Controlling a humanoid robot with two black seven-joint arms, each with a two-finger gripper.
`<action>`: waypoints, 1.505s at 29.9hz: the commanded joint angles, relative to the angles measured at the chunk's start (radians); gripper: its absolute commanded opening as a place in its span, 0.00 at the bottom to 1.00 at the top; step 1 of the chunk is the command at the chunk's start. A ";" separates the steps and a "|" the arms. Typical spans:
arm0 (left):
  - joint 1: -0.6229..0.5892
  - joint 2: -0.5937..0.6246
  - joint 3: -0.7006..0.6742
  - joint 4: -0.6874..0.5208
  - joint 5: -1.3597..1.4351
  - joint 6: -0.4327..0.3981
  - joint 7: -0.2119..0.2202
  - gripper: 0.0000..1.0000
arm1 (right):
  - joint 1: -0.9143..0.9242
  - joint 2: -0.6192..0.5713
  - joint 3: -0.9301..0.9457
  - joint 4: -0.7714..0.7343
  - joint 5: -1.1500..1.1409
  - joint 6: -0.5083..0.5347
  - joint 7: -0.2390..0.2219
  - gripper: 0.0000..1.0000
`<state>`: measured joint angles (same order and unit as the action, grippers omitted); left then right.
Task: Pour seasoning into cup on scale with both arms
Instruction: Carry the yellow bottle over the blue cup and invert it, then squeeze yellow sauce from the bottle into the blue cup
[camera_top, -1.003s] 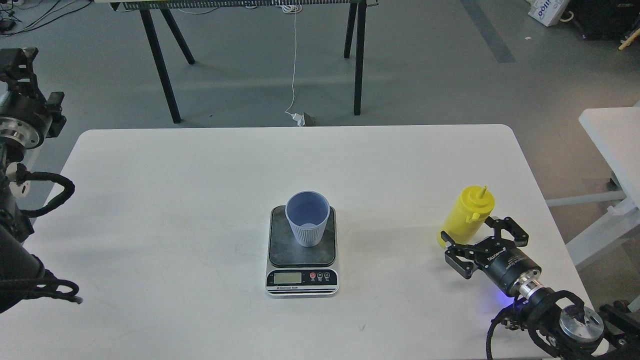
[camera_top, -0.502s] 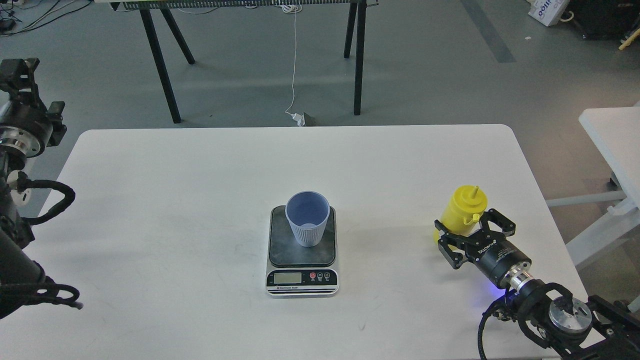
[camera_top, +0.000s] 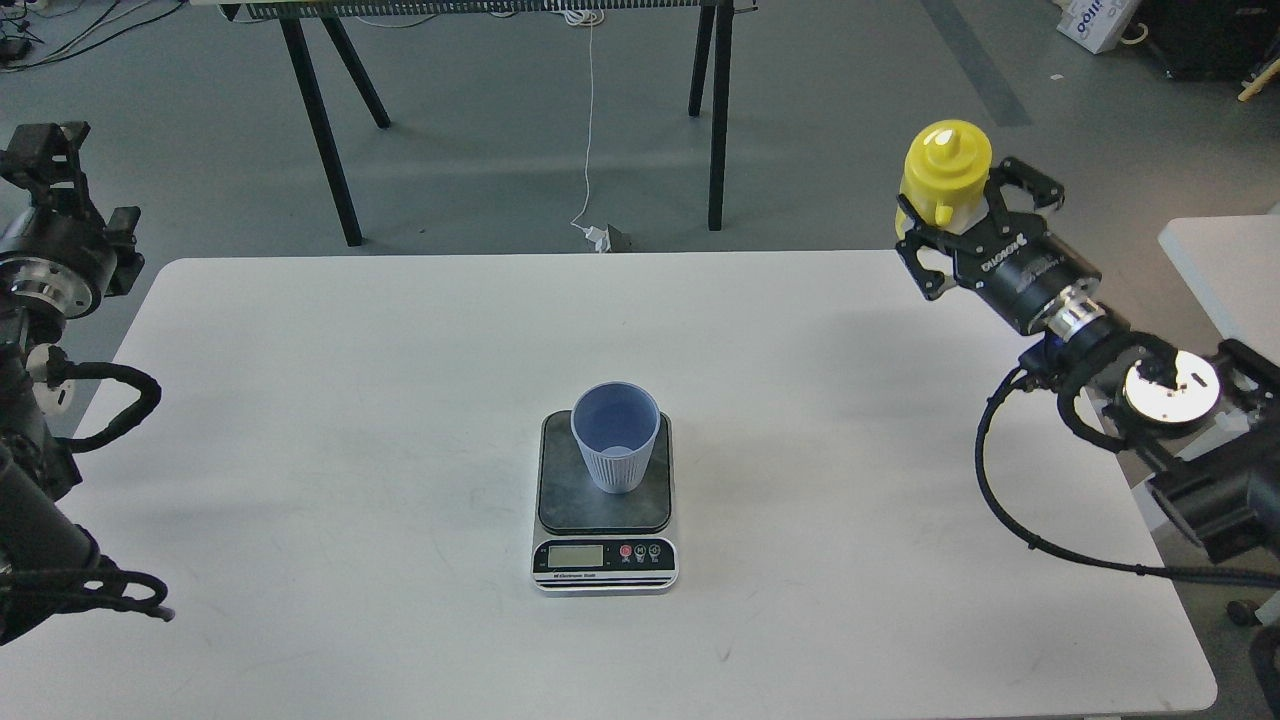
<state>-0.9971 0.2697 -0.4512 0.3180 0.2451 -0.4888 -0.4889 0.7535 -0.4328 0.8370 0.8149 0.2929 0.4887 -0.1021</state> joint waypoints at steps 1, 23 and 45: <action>-0.006 -0.003 0.002 -0.002 -0.024 0.000 0.000 0.99 | 0.240 0.063 -0.027 -0.101 -0.324 0.000 -0.001 0.02; 0.000 -0.044 0.003 -0.005 -0.083 0.000 0.000 1.00 | 0.431 0.252 -0.318 0.053 -1.342 0.000 0.050 0.02; 0.029 -0.047 0.016 -0.007 -0.084 0.000 0.000 1.00 | 0.422 0.433 -0.461 -0.013 -1.508 -0.122 0.091 0.02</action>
<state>-0.9680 0.2218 -0.4356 0.3130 0.1613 -0.4887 -0.4888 1.1750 -0.0119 0.3822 0.8126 -1.2133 0.3680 -0.0114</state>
